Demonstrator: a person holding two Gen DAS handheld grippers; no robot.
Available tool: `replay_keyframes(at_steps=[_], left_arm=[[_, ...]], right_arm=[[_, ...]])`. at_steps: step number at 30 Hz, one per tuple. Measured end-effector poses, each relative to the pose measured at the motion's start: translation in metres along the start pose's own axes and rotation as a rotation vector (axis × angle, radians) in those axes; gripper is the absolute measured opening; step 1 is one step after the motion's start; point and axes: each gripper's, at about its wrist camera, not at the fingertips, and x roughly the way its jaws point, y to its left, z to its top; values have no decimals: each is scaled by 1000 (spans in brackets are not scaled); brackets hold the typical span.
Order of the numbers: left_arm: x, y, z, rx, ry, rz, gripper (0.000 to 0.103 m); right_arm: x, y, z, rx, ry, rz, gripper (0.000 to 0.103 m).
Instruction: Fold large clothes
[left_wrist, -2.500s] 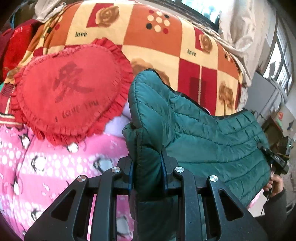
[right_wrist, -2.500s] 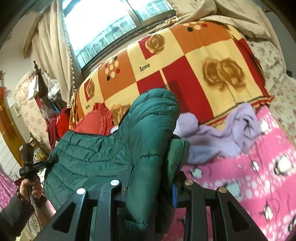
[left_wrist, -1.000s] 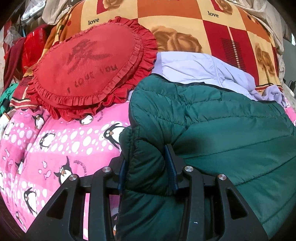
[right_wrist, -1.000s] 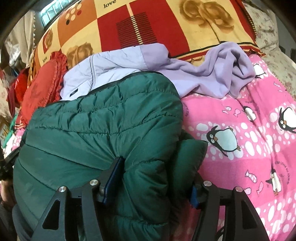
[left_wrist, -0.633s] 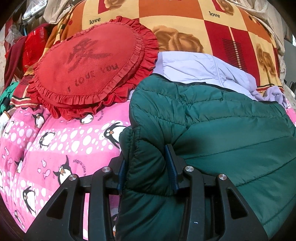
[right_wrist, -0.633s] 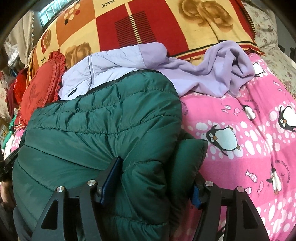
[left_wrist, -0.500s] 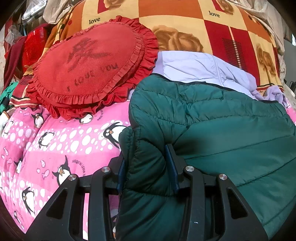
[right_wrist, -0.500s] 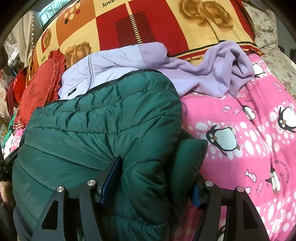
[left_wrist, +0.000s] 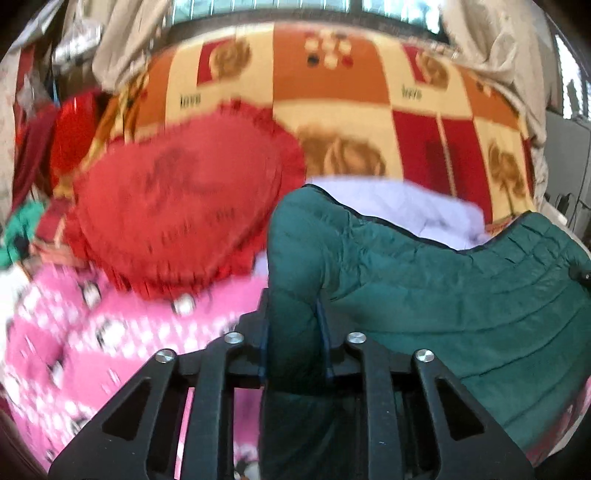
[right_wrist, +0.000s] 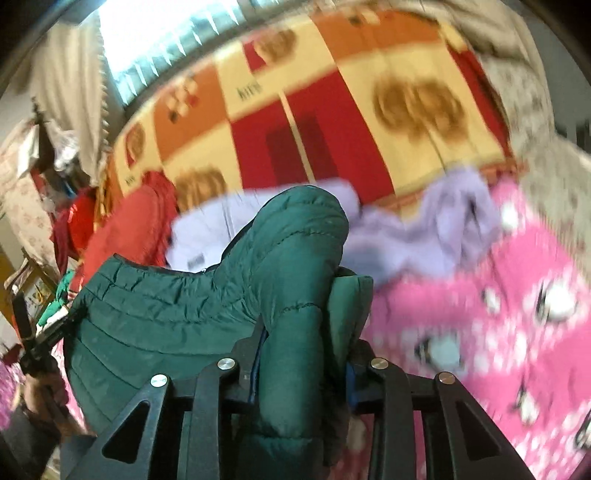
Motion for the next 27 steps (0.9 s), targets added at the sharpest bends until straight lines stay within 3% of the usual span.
replay_keyframes(at_steps=[3, 7, 9, 11, 13, 16, 18, 20, 22, 24, 25, 27], left_arm=[[11, 3, 27, 16, -31, 17, 17], [64, 13, 37, 32, 33, 28, 17], [97, 19, 30, 39, 105, 37, 19], [115, 26, 26, 9, 171, 7, 24], [120, 35, 25, -42, 199, -31, 29], [118, 51, 30, -97, 249, -98, 32], [107, 55, 35, -104, 235, -90, 32], [87, 58, 48, -122, 150, -14, 32], [74, 49, 63, -145, 81, 12, 32], [74, 34, 74, -135, 56, 9, 46], [78, 22, 77, -106, 62, 0, 58], [106, -3, 69, -35, 136, -20, 60]], right_arm=[[9, 1, 17, -20, -52, 3, 31], [52, -17, 26, 22, -24, 14, 32], [84, -39, 19, 116, 79, 29, 36], [105, -63, 10, 260, 179, 37, 55], [105, -79, 6, 375, 200, 82, 56], [77, -89, 13, 467, 135, 99, 60], [49, -80, 23, 429, 43, 7, 65], [35, -50, 34, 289, -14, -74, 79], [41, -18, 46, 158, -3, -86, 80], [57, 13, 51, 51, 24, -104, 80], [70, 26, 51, 9, 43, -140, 81], [98, 30, 47, -7, 120, -171, 81]])
